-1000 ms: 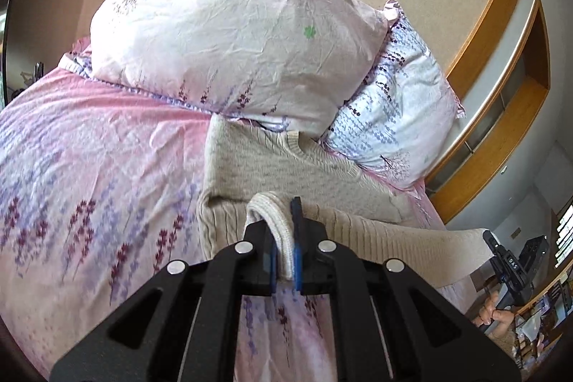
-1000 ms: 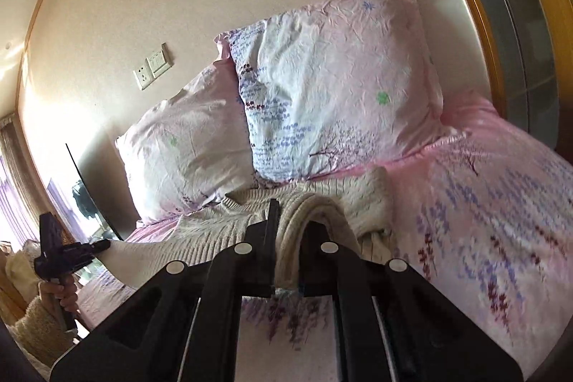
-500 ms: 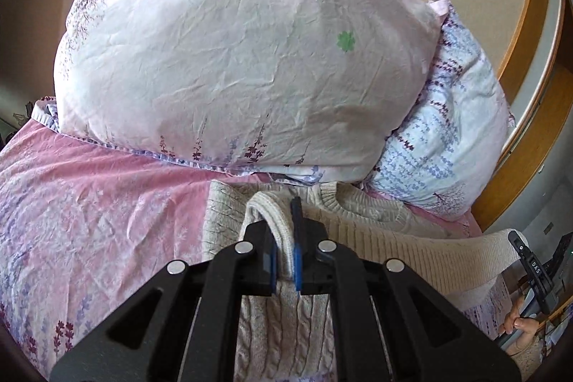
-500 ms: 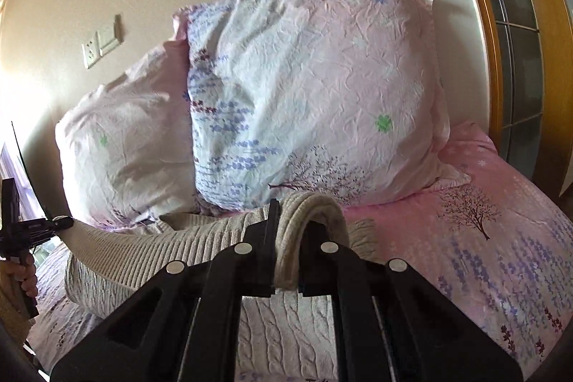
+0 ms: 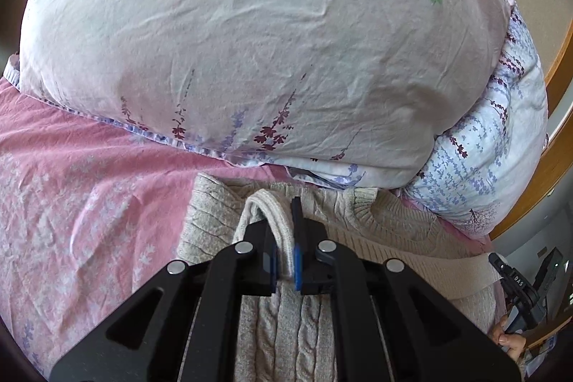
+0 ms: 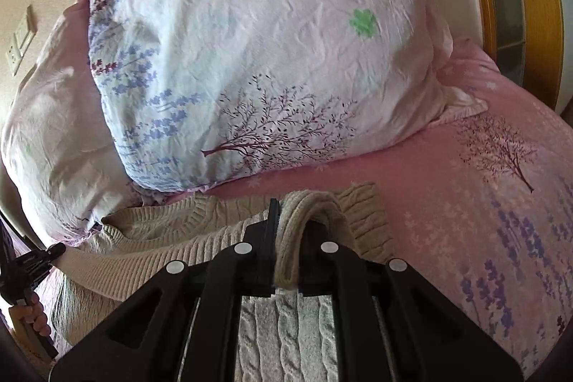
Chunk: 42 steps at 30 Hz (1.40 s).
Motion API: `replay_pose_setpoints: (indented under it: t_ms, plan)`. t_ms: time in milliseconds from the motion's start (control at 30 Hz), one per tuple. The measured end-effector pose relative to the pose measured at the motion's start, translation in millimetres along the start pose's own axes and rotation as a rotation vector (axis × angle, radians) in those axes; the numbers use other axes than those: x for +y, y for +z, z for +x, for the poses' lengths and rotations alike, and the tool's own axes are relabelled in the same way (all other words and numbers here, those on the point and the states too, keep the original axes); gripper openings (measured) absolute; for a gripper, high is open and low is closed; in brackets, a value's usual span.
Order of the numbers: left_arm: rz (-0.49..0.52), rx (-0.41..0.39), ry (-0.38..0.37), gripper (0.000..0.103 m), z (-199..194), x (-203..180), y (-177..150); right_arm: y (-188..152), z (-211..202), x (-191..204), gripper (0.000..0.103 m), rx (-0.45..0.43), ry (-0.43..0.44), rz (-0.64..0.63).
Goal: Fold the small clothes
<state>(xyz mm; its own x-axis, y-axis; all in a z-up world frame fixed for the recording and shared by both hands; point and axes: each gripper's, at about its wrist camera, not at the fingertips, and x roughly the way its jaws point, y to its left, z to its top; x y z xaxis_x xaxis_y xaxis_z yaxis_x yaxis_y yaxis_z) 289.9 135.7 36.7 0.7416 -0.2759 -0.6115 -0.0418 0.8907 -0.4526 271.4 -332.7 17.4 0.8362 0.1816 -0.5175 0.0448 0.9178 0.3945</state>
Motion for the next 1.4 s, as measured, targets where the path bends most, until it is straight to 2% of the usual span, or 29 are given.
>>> replay_pose_setpoints:
  t_ms: [133, 200, 233, 300, 333, 367, 433, 500, 600, 733, 833, 1000, 1100, 1133, 1233, 1267, 1300, 1400]
  plan:
    - [-0.036, 0.008, -0.001, 0.006, 12, 1, 3, 4, 12, -4, 0.008, 0.021, 0.01, 0.05]
    - [-0.04, 0.035, 0.002, 0.007, 22, 1, 2, 7, 22, -7, 0.008, 0.061, 0.014, 0.088]
    - [-0.044, 0.05, 0.001, 0.008, 25, 1, 1, 9, 25, -9, 0.014, 0.08, 0.014, 0.115]
    - [-0.053, 0.065, 0.001, 0.012, 29, 1, 1, 12, 30, -14, 0.036, 0.119, 0.042, 0.182]
    - [-0.055, 0.071, -0.011, 0.024, 29, 0, 1, 13, 31, -15, 0.053, 0.123, 0.053, 0.207]
    - [-0.057, 0.069, -0.024, 0.041, 27, 0, 2, 14, 29, -17, 0.061, 0.114, 0.058, 0.223]
    - [-0.045, 0.044, -0.038, 0.052, 18, -3, 3, 17, 21, -16, 0.064, 0.086, 0.049, 0.215]
    - [-0.02, 0.023, -0.036, 0.06, 7, -5, 3, 17, 7, -18, 0.064, 0.064, 0.055, 0.206]
    - [0.014, 0.031, -0.059, 0.06, -12, 0, -2, 10, -18, -27, 0.063, 0.046, 0.054, 0.181]
    - [0.057, 0.082, -0.048, 0.056, -30, 15, -21, -9, -45, -44, 0.05, 0.067, 0.026, 0.125]
    - [0.075, 0.114, -0.025, 0.055, -36, 24, -34, -27, -50, -52, 0.042, 0.123, 0.021, 0.096]
    - [0.092, 0.146, 0.013, 0.055, -39, 32, -52, -44, -47, -45, 0.04, 0.154, 0.006, 0.034]
    - [0.122, 0.15, 0.04, 0.051, -38, 28, -60, -47, -47, -39, 0.038, 0.163, -0.018, -0.016]
    - [0.137, 0.147, 0.052, 0.048, -38, 26, -62, -47, -47, -38, 0.036, 0.168, -0.028, -0.026]
    - [0.159, 0.145, 0.071, 0.035, -38, 23, -65, -49, -44, -38, 0.015, 0.171, -0.037, -0.047]
    - [0.164, 0.145, 0.078, 0.027, -38, 23, -66, -50, -44, -38, 0.014, 0.169, -0.029, -0.047]
    - [0.167, 0.148, 0.08, 0.023, -38, 23, -67, -50, -46, -38, 0.013, 0.166, -0.033, -0.048]
    - [0.162, 0.148, 0.063, 0.017, -41, 26, -67, -48, -57, -34, 0.011, 0.134, -0.02, -0.041]
